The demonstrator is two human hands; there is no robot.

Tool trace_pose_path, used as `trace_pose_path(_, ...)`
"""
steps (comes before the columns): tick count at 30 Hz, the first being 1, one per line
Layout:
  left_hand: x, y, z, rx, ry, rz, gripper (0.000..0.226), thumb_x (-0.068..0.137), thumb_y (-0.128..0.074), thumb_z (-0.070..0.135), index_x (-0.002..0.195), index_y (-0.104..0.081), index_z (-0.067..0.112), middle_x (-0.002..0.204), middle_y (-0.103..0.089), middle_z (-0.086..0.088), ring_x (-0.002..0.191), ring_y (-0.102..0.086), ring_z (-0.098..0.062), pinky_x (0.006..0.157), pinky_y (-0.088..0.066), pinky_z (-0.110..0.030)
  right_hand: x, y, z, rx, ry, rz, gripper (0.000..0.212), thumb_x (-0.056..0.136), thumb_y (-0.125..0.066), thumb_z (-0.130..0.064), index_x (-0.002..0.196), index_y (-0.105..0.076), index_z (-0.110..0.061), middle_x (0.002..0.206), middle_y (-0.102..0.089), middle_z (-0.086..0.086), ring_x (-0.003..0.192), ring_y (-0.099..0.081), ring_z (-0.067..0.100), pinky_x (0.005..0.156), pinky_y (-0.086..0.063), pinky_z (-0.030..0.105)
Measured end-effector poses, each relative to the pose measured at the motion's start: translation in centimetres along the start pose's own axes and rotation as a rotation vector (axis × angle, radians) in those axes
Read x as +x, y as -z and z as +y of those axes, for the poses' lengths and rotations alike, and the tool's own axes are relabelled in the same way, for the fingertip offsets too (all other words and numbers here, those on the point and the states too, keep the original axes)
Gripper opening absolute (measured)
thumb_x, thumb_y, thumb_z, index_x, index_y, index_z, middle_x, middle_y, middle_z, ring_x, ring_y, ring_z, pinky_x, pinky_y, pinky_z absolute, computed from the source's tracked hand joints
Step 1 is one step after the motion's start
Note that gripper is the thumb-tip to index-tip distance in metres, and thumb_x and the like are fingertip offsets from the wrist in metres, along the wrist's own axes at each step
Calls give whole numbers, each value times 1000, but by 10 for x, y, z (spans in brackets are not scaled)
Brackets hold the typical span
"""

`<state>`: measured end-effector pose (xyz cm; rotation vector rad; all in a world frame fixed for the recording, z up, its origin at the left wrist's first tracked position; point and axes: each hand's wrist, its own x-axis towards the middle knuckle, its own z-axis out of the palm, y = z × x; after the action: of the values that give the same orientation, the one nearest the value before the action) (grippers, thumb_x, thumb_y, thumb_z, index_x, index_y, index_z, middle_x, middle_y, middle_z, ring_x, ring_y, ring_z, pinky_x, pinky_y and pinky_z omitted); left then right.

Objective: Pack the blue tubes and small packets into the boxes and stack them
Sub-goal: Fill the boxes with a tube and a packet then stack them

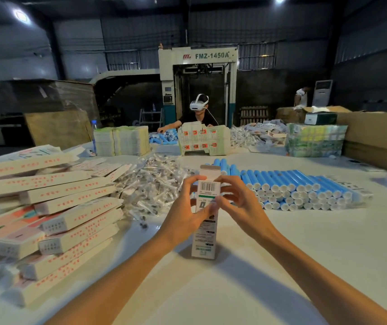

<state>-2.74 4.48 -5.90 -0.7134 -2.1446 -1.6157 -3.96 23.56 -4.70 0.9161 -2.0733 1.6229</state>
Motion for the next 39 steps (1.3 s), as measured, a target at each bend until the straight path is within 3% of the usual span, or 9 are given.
trace_pose_path(3,9,-2,4,96,-15,-26,61,92,-82,46,138,-42,44,120,-70,21,109,-73,-10,89,-63,-32,1,7,2,-22,-9,-4,29,100,-67,-11,125,-58,-23,130,-60,2,114,-65,17,97,-58,43)
trace_pose_path(8,1,-13,-5,19,5,4,61,95,-77,48,141,-37,51,121,-70,20,105,-74,-11,86,-64,-35,3,10,-3,13,-35,16,17,105,-57,-38,119,-59,-29,117,-70,-7,108,-70,15,86,-60,34)
trace_pose_path(11,-1,-14,-6,13,-12,2,64,94,-74,51,143,-34,52,122,-69,21,107,-74,-12,87,-63,-32,14,13,-10,70,-44,105,15,107,-56,-33,118,-52,-23,106,-74,-1,89,-73,23,74,-61,34)
trace_pose_path(17,-1,-13,-8,28,-20,-30,66,91,-73,55,141,-31,56,119,-69,21,106,-73,-13,90,-63,-44,41,27,-18,-264,59,-65,9,106,-57,-20,113,-60,-25,91,-73,-8,87,-73,16,73,-64,38)
trace_pose_path(22,-3,-19,-4,31,-35,-39,71,101,-69,31,144,-20,61,127,-63,26,117,-68,-11,91,-61,-32,39,25,-12,-453,115,-23,14,104,-58,-14,113,-62,-24,93,-70,-18,84,-71,2,71,-63,32)
trace_pose_path(26,-8,-28,-8,15,-32,-41,97,94,-77,12,157,-8,36,143,-52,8,122,-65,-23,98,-61,-46,33,29,-16,-279,136,-87,14,106,-57,-19,114,-68,-24,106,-75,-15,101,-71,2,76,-57,15)
trace_pose_path(29,-9,-32,-10,52,-46,-11,107,88,-82,7,157,-5,36,142,-48,12,122,-64,-13,95,-62,-34,31,26,-22,-197,100,-81,14,105,-60,-32,112,-70,-24,108,-76,-13,104,-72,7,81,-60,22)
trace_pose_path(33,-9,-33,-15,46,-62,45,109,80,-78,-4,151,-10,43,133,-51,6,105,-69,-14,79,-61,-27,34,24,-24,-134,50,-35,8,100,-68,-21,106,-72,-19,100,-77,-6,99,-74,14,82,-64,34)
trace_pose_path(39,-10,-34,-12,84,-98,29,110,76,-79,-2,147,-12,47,125,-46,40,100,-70,-12,76,-65,-33,39,24,-30,26,-152,-14,5,93,-75,-19,92,-75,-24,95,-79,2,94,-76,20,81,-65,40)
